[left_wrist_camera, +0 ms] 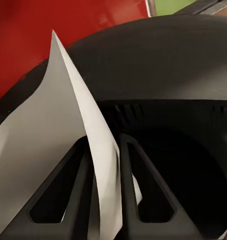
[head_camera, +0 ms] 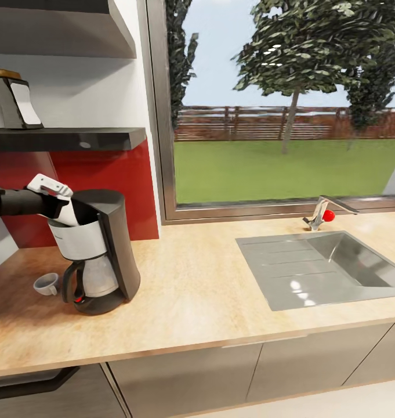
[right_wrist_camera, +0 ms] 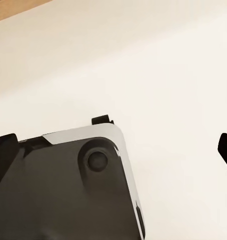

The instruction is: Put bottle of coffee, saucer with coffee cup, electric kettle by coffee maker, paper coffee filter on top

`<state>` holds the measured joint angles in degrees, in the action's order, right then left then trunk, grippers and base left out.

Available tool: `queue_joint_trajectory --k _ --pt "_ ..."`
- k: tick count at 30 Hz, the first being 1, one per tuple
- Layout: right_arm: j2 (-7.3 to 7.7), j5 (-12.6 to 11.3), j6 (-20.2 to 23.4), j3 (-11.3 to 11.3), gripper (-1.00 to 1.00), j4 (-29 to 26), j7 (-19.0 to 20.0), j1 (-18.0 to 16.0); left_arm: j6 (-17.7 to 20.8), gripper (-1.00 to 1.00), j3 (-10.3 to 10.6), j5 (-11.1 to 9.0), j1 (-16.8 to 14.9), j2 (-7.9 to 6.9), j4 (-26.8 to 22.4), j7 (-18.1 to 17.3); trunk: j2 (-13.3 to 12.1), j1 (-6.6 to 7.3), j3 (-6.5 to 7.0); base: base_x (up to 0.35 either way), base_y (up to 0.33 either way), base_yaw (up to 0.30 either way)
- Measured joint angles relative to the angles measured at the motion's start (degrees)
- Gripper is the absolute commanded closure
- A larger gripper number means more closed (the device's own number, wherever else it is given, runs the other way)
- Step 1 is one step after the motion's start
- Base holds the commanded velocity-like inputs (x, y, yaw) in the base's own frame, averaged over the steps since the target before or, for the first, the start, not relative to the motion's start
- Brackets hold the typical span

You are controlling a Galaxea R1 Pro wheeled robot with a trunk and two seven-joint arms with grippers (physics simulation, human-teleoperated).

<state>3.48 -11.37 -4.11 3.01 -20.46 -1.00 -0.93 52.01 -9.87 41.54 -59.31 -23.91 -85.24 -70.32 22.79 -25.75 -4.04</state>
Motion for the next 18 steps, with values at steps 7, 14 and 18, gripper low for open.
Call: queue_joint_trajectory --k 7,14,18 --pt "0.01 0.0 0.0 0.0 -1.00 0.0 0.0 0.0 0.0 1.00 -0.2 -0.1 0.0 0.00 0.0 1.1 0.0 0.00 0.00 0.000 0.000 0.000" --pt "0.02 0.0 0.0 0.0 -1.00 0.1 0.0 0.0 0.0 -1.00 -0.3 0.0 0.0 0.00 0.0 1.1 0.0 0.00 0.00 0.000 0.000 0.000" --pt "-0.01 0.0 0.0 0.0 -1.00 0.1 0.0 0.0 0.0 -1.00 -0.2 -0.1 0.0 0.00 0.0 1.1 0.0 0.00 0.00 0.000 0.000 0.000"
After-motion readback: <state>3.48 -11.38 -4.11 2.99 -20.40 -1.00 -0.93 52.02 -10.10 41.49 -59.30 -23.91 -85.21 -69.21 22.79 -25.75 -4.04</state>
